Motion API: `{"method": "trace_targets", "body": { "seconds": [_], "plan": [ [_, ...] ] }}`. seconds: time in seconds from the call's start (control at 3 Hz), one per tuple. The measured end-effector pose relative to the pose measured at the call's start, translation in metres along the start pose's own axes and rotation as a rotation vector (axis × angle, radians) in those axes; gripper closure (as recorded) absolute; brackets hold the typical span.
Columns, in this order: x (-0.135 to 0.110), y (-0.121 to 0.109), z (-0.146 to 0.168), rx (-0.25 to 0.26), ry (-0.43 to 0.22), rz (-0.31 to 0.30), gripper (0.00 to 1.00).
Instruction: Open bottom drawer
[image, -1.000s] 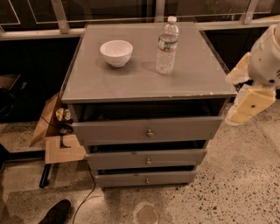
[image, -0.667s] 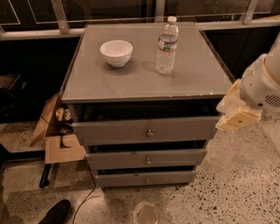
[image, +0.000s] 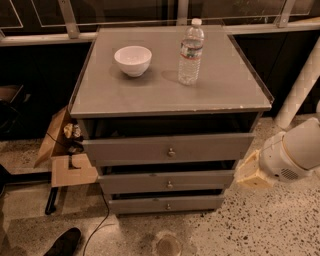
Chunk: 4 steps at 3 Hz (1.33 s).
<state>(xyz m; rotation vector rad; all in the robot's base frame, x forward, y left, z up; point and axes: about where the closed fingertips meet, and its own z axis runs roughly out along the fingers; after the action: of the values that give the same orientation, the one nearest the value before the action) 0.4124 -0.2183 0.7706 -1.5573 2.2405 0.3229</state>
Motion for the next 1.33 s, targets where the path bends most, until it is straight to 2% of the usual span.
{"method": "trace_targets", "body": {
  "seconds": [0.67, 1.0, 1.33],
  "plan": [
    [0.003, 0.001, 0.003, -0.006, 0.006, 0.004, 1.0],
    [0.029, 0.006, 0.041, -0.02, -0.001, -0.011, 1.0],
    [0.077, 0.018, 0.121, -0.047, -0.052, -0.041, 1.0]
  ]
}}
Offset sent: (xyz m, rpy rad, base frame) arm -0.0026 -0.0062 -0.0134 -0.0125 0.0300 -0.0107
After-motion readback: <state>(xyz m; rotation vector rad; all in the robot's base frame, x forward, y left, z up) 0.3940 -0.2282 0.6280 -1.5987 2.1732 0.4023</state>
